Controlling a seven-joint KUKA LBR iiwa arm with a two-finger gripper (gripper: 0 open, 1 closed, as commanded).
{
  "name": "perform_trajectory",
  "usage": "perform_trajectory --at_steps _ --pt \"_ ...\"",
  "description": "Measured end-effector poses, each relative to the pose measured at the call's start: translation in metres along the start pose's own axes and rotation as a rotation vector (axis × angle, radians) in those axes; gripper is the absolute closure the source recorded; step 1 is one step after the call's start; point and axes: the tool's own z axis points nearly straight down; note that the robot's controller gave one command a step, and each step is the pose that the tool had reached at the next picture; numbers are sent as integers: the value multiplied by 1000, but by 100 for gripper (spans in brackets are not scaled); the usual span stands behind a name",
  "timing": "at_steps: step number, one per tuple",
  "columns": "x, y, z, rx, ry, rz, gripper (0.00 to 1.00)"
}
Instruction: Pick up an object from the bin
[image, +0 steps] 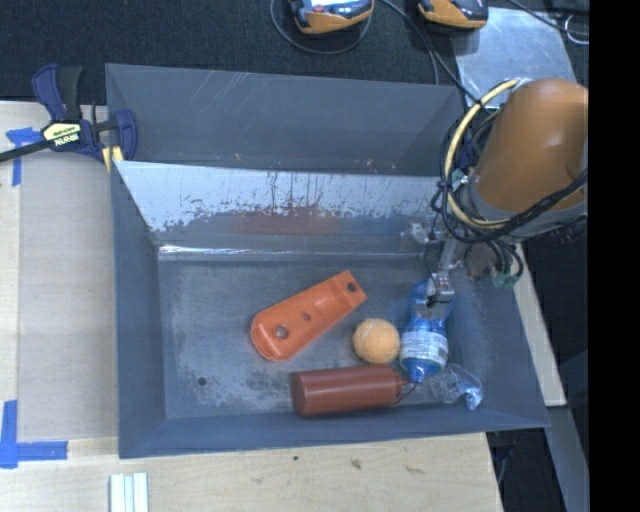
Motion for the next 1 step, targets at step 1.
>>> perform_trajectory --at_steps 1 --pt "0 0 0 0 0 0 0"
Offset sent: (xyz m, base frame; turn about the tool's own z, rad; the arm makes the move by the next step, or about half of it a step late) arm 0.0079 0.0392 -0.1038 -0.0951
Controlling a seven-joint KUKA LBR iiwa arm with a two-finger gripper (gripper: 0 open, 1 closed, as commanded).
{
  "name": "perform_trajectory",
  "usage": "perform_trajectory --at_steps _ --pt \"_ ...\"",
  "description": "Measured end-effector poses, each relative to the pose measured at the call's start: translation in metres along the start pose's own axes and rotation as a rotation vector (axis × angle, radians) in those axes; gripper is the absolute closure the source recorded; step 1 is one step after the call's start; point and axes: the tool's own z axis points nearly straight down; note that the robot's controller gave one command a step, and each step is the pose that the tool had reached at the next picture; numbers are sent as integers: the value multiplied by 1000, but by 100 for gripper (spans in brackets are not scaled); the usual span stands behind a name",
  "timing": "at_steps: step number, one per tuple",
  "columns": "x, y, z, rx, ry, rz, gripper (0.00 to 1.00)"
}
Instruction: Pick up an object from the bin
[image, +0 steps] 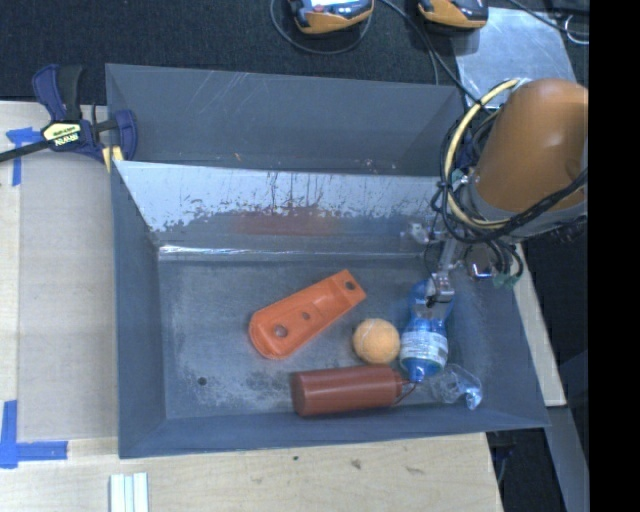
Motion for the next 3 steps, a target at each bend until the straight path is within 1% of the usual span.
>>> perform_trajectory --at_steps 1,2,3 --pt "-8 32 85 1 -7 -77 0" --pt "-24 36 110 -3 -18 -37 0" --pt "-16 86 133 0 -19 -94 0"
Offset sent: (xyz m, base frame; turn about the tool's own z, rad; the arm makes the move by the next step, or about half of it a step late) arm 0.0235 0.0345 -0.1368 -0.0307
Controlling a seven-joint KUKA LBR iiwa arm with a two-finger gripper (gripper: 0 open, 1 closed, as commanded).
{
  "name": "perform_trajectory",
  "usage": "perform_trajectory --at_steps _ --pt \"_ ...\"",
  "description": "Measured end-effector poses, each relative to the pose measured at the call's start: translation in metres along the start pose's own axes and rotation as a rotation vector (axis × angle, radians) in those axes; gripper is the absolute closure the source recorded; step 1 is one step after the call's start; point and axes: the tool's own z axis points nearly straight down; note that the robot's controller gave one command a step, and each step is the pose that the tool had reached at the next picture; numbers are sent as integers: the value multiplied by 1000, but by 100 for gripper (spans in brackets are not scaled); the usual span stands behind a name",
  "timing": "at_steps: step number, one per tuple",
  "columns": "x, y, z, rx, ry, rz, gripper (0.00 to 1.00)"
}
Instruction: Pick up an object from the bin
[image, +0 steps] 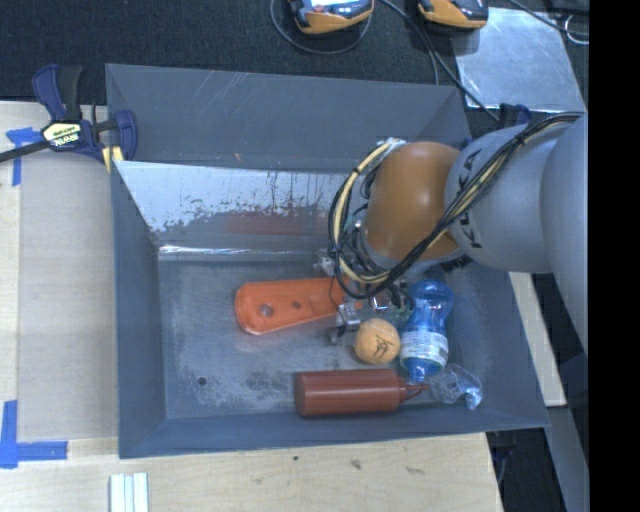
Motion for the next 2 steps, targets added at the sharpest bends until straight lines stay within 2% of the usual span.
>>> perform_trajectory --at_steps 1,2 --pt "17 6 -2 -2 0 -34 100" --pt "17 6 -2 -2 0 -35 100"
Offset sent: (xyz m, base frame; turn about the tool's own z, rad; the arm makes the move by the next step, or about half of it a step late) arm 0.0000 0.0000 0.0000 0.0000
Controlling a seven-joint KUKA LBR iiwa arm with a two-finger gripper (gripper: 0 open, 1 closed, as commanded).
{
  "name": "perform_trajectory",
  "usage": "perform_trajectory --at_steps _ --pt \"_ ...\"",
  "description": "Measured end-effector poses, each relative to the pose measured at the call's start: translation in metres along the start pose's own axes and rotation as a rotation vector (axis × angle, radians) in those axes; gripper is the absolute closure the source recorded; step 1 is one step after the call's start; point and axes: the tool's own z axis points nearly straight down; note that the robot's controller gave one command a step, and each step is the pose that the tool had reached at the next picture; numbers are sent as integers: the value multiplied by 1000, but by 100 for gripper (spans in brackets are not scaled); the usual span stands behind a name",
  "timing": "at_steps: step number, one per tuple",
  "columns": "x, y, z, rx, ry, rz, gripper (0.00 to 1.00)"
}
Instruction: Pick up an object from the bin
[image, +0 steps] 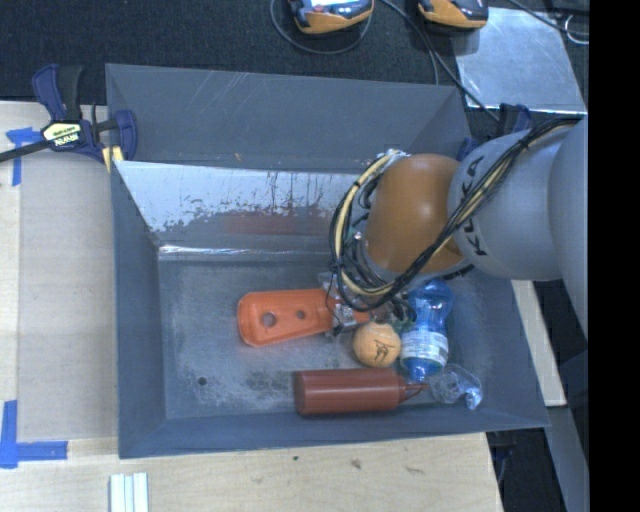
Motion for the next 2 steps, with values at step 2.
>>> perform_trajectory --at_steps 2 --pt "5 9 -108 0 -3 -19 100"
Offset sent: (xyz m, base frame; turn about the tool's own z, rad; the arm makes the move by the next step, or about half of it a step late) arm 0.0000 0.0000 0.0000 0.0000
